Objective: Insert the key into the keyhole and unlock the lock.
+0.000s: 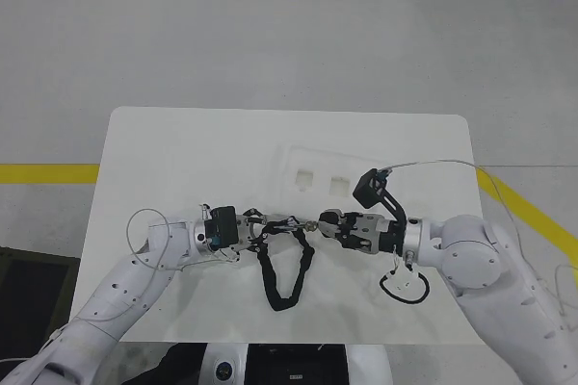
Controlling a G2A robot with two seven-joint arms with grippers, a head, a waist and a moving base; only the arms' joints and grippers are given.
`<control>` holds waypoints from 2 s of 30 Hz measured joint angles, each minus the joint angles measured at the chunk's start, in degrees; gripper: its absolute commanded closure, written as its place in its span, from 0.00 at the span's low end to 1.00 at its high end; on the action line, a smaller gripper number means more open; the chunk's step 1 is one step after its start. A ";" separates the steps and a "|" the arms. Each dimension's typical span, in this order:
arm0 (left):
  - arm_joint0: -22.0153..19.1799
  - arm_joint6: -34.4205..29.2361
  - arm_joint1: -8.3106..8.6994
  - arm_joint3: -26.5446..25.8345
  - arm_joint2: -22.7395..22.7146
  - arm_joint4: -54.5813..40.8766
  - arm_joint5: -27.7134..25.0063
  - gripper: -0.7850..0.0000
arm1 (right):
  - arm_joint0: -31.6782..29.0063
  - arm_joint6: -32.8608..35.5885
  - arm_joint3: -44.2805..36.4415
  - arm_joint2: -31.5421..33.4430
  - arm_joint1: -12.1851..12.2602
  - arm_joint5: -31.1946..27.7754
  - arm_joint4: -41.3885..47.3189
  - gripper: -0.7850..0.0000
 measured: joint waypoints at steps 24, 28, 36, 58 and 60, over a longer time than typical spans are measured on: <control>-0.05 0.27 0.15 -0.39 0.17 -0.15 -0.16 1.00 | 3.69 1.15 2.38 -3.70 -0.73 0.06 0.56 0.95; -0.10 0.41 0.18 -0.07 0.18 -0.25 -0.25 1.00 | 3.91 0.75 2.67 -3.94 -0.82 -0.06 0.91 0.00; -0.16 0.38 0.22 0.37 0.17 -0.47 -0.36 1.00 | 3.23 0.23 2.18 -2.83 -0.64 -1.66 1.80 0.00; -1.00 -5.87 0.72 1.81 -1.42 -9.97 -14.16 1.00 | 7.76 -3.94 8.62 -1.62 -0.03 -32.35 -11.23 0.00; -1.27 -7.66 0.65 1.99 -1.15 -11.97 -15.81 1.00 | 8.34 -6.51 9.08 -1.98 -0.24 -35.06 -14.78 0.00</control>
